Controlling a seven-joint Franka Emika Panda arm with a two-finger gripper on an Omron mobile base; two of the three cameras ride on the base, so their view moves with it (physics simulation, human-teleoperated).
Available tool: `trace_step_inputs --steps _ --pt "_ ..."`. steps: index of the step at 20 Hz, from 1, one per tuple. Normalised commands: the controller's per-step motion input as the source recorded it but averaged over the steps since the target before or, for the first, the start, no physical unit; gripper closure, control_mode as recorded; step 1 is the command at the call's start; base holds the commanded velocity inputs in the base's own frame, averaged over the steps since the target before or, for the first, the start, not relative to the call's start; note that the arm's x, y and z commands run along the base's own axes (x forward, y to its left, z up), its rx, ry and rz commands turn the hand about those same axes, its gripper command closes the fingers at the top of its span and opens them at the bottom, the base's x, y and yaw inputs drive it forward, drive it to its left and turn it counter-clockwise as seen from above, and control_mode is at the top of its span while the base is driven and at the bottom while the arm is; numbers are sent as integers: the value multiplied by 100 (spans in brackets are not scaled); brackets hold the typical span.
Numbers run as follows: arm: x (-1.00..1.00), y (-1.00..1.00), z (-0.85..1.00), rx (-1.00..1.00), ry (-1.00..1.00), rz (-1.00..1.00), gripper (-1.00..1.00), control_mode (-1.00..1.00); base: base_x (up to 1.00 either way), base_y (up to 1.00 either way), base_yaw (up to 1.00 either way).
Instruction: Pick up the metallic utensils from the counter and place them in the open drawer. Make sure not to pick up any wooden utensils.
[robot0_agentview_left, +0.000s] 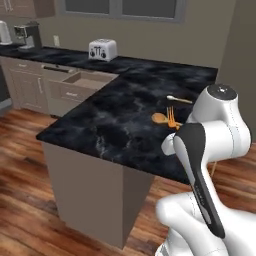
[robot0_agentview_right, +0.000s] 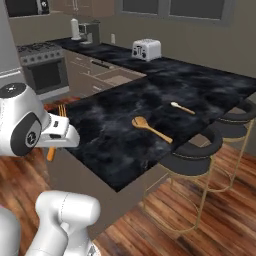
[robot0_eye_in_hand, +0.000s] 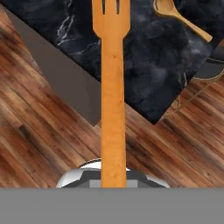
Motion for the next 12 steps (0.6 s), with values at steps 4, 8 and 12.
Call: trace_step_inputs --steps 4,8,12 --pt "0 0 0 0 0 0 100 100 52 100 -32" --pt "0 0 0 0 0 0 100 100 52 100 -33" --pt "0 0 0 0 0 0 100 100 54 100 -34"
